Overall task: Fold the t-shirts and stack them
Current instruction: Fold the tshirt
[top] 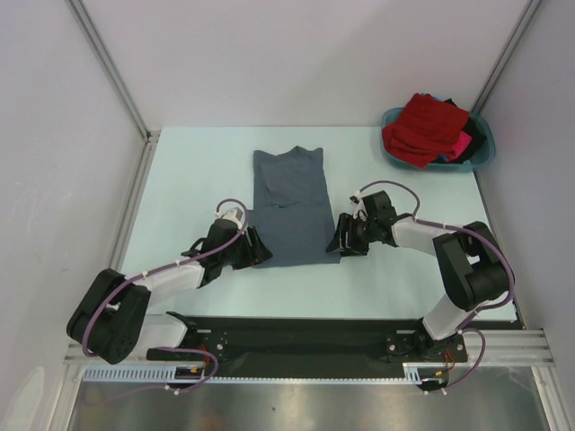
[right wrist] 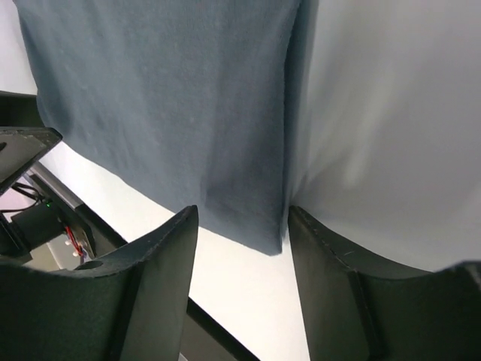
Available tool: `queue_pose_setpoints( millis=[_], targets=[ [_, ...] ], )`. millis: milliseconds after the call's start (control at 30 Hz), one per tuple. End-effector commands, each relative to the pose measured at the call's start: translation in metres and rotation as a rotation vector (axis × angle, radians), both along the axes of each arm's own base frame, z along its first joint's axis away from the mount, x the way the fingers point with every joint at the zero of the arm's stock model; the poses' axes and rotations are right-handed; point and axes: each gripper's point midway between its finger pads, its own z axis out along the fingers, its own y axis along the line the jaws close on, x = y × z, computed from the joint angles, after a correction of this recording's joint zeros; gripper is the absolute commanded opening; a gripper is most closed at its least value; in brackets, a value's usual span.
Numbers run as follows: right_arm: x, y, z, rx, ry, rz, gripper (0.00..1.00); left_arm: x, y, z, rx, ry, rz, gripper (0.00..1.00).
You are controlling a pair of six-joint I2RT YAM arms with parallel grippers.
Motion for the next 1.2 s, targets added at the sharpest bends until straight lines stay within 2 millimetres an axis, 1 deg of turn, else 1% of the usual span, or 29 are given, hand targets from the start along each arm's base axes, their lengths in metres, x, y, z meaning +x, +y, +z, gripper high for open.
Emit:
queue_pose_setpoints(
  millis=[0, 233, 333, 367, 433, 467, 533, 567, 633, 700, 800, 833, 867, 933, 967, 1067, 1100, 1167],
  targets=[
    [-0.005, 0.003, -0.011, 0.023, 0.042, -0.01, 0.56, -0.016, 0.003, -0.016, 0.008, 0.072, -0.006, 0.67],
    [-0.016, 0.008, -0.022, 0.035, 0.091, -0.012, 0.5, -0.031, 0.013, -0.024, 0.032, 0.105, 0.016, 0.63],
    [-0.024, 0.011, -0.026, 0.037, 0.113, -0.007, 0.45, -0.041, 0.017, -0.03, 0.033, 0.122, 0.021, 0.57],
    [-0.025, 0.013, -0.026, 0.04, 0.111, -0.001, 0.38, -0.041, 0.016, -0.028, 0.026, 0.112, 0.019, 0.49],
    [-0.03, 0.016, -0.026, 0.045, 0.119, 0.005, 0.27, -0.045, 0.016, -0.031, 0.026, 0.121, 0.016, 0.38],
    [-0.034, 0.017, -0.028, 0.048, 0.126, 0.009, 0.18, -0.047, 0.014, -0.031, 0.027, 0.123, 0.009, 0.25],
    [-0.04, 0.02, -0.026, 0.054, 0.128, 0.02, 0.11, -0.049, 0.013, -0.031, 0.027, 0.125, 0.006, 0.12],
    [-0.043, 0.021, -0.026, 0.053, 0.128, 0.023, 0.05, -0.05, 0.013, -0.032, 0.027, 0.129, 0.003, 0.01],
    [-0.046, 0.023, -0.021, 0.052, 0.113, 0.035, 0.0, -0.052, 0.01, -0.03, 0.027, 0.13, -0.01, 0.0],
    [-0.051, 0.021, -0.019, 0.028, 0.11, 0.036, 0.0, -0.058, 0.009, -0.03, 0.039, 0.146, -0.025, 0.0],
    [-0.057, 0.015, -0.007, -0.007, 0.078, 0.033, 0.0, -0.067, 0.009, -0.023, 0.054, 0.152, -0.041, 0.0],
    [-0.059, 0.014, -0.004, -0.016, 0.07, 0.032, 0.0, -0.067, 0.008, -0.015, 0.046, 0.134, -0.044, 0.0],
    [-0.061, 0.012, 0.005, -0.016, 0.05, 0.028, 0.0, -0.072, 0.011, -0.013, 0.057, 0.145, -0.046, 0.0],
    [-0.066, 0.009, 0.011, -0.021, 0.043, 0.026, 0.0, -0.076, 0.012, -0.004, 0.052, 0.134, -0.05, 0.01],
    [-0.07, 0.006, 0.02, -0.024, 0.024, 0.022, 0.0, -0.079, 0.014, 0.004, 0.047, 0.127, -0.049, 0.0],
    [-0.079, 0.0, 0.027, -0.049, 0.016, 0.016, 0.0, -0.085, 0.017, 0.019, 0.034, 0.112, -0.049, 0.0],
    [-0.079, -0.001, 0.034, -0.04, -0.007, 0.015, 0.0, -0.086, 0.018, 0.022, 0.034, 0.112, -0.047, 0.0],
    [-0.082, -0.002, 0.04, -0.043, -0.014, 0.018, 0.0, -0.088, 0.02, 0.032, 0.033, 0.105, -0.049, 0.0]
  ],
)
